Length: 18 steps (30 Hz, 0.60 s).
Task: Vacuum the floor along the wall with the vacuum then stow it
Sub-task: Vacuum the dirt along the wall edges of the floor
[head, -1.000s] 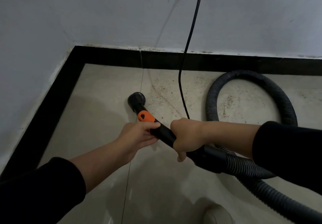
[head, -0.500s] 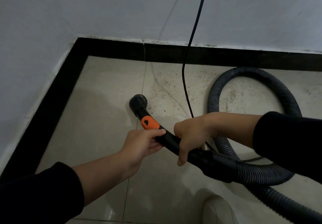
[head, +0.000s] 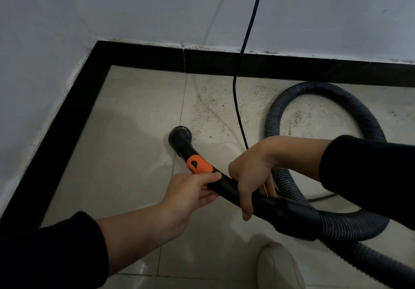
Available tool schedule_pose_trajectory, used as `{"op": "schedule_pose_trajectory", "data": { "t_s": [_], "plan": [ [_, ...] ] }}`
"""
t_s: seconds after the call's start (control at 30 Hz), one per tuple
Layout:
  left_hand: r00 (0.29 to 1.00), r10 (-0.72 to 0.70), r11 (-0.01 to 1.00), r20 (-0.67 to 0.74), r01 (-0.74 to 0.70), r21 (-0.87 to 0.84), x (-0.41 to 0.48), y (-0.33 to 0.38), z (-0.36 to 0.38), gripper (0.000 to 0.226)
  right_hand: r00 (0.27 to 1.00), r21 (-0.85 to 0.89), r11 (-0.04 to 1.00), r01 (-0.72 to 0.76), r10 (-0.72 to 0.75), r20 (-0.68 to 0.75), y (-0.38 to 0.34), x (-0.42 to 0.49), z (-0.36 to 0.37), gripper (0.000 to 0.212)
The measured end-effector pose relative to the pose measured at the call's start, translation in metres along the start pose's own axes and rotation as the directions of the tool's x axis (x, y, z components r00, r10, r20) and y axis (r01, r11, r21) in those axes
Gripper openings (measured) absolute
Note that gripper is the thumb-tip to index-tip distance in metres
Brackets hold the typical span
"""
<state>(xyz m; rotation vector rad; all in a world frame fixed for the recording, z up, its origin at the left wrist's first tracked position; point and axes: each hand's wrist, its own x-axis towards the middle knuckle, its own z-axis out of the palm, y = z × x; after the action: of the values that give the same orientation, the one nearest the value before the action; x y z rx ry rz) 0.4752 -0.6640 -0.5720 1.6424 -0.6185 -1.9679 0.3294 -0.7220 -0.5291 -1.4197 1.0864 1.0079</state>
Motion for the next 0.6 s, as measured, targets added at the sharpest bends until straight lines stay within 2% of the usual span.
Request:
{"op": "schedule_pose_trajectory", "data": {
  "t_s": [0.43,0.6],
  "plan": [
    [0.999,0.008,1.0,0.047,-0.007,-0.01,0.004,0.007,0.015,0.021,0.999,0.022,0.999,-0.026,0.026,0.02,0.016,-0.011,-0.009,0.018],
    [0.999,0.027,0.999,0.043,-0.026,-0.028,0.013,0.018,0.022,0.023,0.999,0.08,0.996,-0.032,0.033,-0.006,0.024,-0.015,-0.018,0.023]
  ]
}}
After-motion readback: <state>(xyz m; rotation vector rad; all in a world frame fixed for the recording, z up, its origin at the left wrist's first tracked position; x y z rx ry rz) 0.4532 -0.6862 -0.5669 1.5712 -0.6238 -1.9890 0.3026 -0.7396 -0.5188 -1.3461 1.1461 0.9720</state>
